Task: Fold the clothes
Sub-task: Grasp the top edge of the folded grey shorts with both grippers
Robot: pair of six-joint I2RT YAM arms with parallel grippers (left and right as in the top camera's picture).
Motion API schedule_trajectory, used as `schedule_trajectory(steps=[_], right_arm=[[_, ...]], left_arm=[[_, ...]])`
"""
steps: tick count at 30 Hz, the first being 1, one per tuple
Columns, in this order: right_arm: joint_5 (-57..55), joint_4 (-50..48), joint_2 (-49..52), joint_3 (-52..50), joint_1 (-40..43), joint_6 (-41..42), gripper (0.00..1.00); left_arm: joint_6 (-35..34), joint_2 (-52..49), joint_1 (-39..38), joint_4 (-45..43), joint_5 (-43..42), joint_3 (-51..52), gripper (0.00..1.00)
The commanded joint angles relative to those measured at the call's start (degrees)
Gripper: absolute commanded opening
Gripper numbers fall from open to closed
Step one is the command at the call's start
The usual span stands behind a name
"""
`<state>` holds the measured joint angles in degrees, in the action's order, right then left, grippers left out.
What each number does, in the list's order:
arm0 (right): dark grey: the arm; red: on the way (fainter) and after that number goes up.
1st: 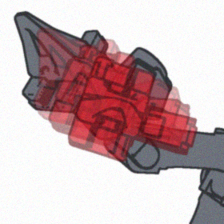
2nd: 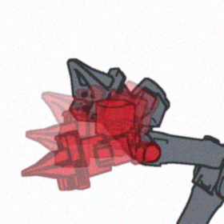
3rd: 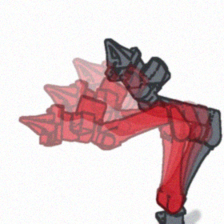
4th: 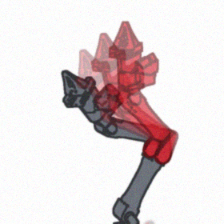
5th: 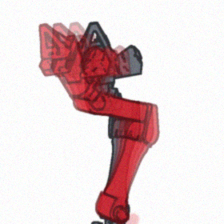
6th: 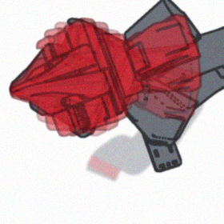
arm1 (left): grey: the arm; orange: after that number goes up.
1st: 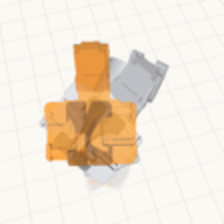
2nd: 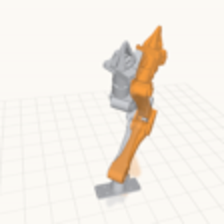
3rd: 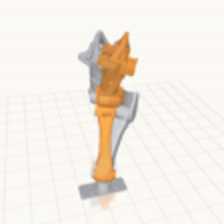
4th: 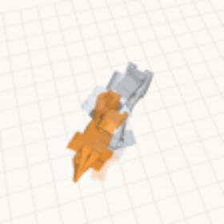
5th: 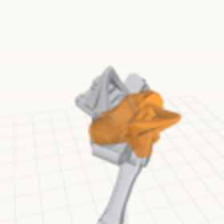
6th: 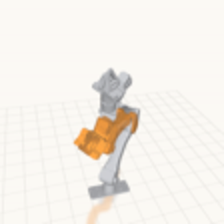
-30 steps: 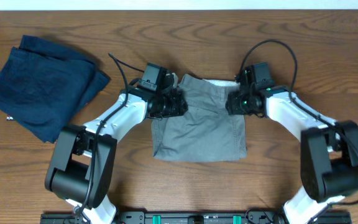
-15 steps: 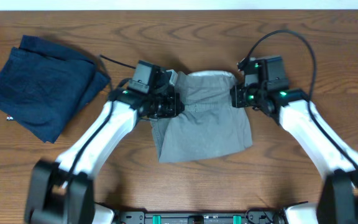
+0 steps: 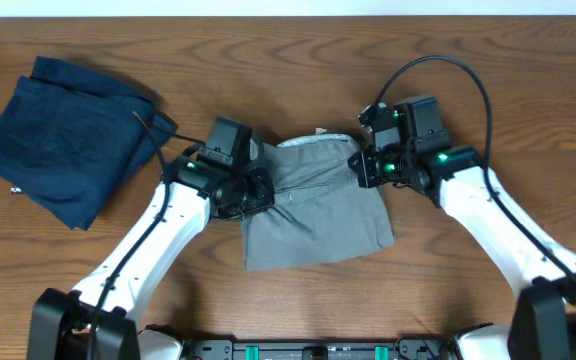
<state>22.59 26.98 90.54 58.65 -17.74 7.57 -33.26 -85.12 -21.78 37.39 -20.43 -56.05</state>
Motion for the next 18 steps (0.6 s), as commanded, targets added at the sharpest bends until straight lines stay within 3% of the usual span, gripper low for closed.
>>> schedule_trajectory(steps=[1, 4, 11, 18], right_arm=[[-7.5, -0.6, 3.4, 0.3, 1.2, -1.0, 0.03], [-10.3, -2.0, 7.6, 0.3, 1.2, -1.0, 0.03], [-17.0, -6.0, 15.8, 0.3, 1.2, 3.4, 0.11], [-21.9, -4.9, 15.2, 0.3, 1.6, 7.4, 0.33]], left_arm=[[-4.8, -1.9, 0.8, -1.9, 16.3, 4.6, 0.06], [-5.4, -3.2, 0.8, -9.7, 18.2, 7.0, 0.09], [-5.4, -9.4, 0.8, -21.4, 18.8, 8.5, 0.43], [2.2, -10.1, 1.4, -23.0, 15.9, 7.6, 0.74]])
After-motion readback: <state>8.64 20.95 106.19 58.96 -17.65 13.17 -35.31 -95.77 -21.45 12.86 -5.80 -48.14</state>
